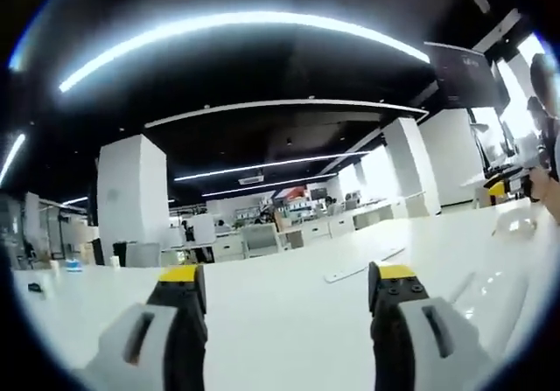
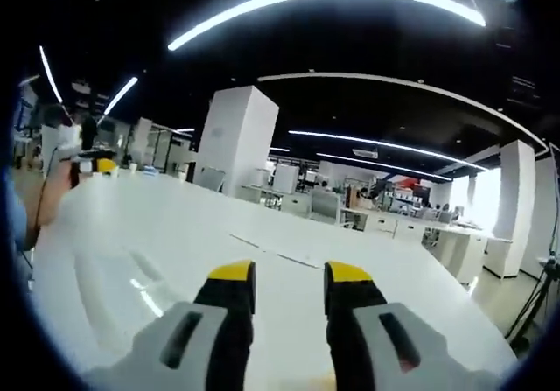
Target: Snap each plastic latch of the storage box into its locked position after aligning the lid with the box until every specified latch is closed and the lid sits flush.
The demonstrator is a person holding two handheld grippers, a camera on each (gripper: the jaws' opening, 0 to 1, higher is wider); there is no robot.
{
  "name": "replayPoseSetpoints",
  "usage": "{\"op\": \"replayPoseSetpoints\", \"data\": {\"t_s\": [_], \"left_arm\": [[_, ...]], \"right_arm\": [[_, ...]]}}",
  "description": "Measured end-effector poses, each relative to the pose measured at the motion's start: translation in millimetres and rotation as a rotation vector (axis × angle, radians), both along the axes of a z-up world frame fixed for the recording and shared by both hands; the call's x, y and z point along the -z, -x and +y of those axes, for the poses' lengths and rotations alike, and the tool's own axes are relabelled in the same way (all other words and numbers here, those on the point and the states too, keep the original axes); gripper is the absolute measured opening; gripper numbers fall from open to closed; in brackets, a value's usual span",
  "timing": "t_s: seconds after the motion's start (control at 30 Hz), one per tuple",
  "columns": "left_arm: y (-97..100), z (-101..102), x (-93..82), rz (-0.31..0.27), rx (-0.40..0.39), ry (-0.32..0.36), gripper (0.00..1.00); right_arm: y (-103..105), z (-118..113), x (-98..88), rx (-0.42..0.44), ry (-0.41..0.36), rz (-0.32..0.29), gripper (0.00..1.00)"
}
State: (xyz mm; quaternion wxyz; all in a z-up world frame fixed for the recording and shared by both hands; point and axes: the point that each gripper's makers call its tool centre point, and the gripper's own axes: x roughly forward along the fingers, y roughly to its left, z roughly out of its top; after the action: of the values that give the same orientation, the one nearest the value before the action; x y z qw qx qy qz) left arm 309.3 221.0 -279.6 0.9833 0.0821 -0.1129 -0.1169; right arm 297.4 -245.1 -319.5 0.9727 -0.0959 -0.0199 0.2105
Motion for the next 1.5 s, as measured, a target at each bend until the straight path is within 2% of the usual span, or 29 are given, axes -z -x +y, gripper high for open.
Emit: {"op": "replayPoseSetpoints", "data": {"t_s": [0.1, 0.2, 0.27, 0.4, 0.5, 0.53, 0.67, 0.8, 1.0, 1.13, 1.3, 1.5], "left_arm": [[9.1, 7.1, -9.5, -0.03, -0.01, -0.003, 0.74], [17.4, 21.1, -20.6, -0.067, -0.028, 0.049, 0.74], [23.3, 31.7, -26.8, -0.093, -0.05, 0.062, 0.74], [39.5, 70.8, -39.7, -0.167, -0.171, 0.119, 0.74], [47.2, 86.2, -46.1, -0.207, -0.203, 0.152, 0.74], [47.9, 88.0, -46.1, -0.209, -0.205, 0.158, 0.74], [43.0, 83.4, -41.9, -0.183, -0.194, 0.145, 0.74], [36.8, 77.6, -36.1, -0.149, -0.195, 0.136, 0.8], [32.7, 72.9, -28.5, -0.107, -0.184, 0.118, 0.8], [29.1, 67.2, -25.5, -0.089, -0.159, 0.113, 0.8], [26.6, 57.9, -21.0, -0.061, -0.116, 0.094, 0.81], [27.7, 45.4, -21.2, -0.056, -0.062, 0.099, 0.81]], "right_arm": [[8.0, 1.6, -8.1, -0.006, -0.004, -0.028, 0.3], [18.5, -8.5, -13.6, 0.037, 0.049, -0.073, 0.3], [24.5, -12.4, -11.3, 0.035, 0.048, -0.077, 0.3], [33.2, -38.8, -19.4, 0.101, -0.009, -0.137, 0.3], [32.4, -43.8, -18.1, 0.123, -0.04, -0.132, 0.29], [31.8, -41.9, -14.9, 0.107, -0.073, -0.105, 0.29], [30.1, -37.8, -11.6, 0.097, -0.078, -0.091, 0.29], [26.6, -38.4, -8.6, 0.116, -0.057, -0.088, 0.29], [22.9, -39.8, -5.1, 0.152, -0.042, -0.086, 0.29], [22.0, -41.5, -3.4, 0.185, -0.005, -0.089, 0.29], [21.6, -42.2, -3.2, 0.194, -0.002, -0.091, 0.28], [19.5, -42.9, -3.2, 0.206, 0.02, -0.1, 0.28]]}}
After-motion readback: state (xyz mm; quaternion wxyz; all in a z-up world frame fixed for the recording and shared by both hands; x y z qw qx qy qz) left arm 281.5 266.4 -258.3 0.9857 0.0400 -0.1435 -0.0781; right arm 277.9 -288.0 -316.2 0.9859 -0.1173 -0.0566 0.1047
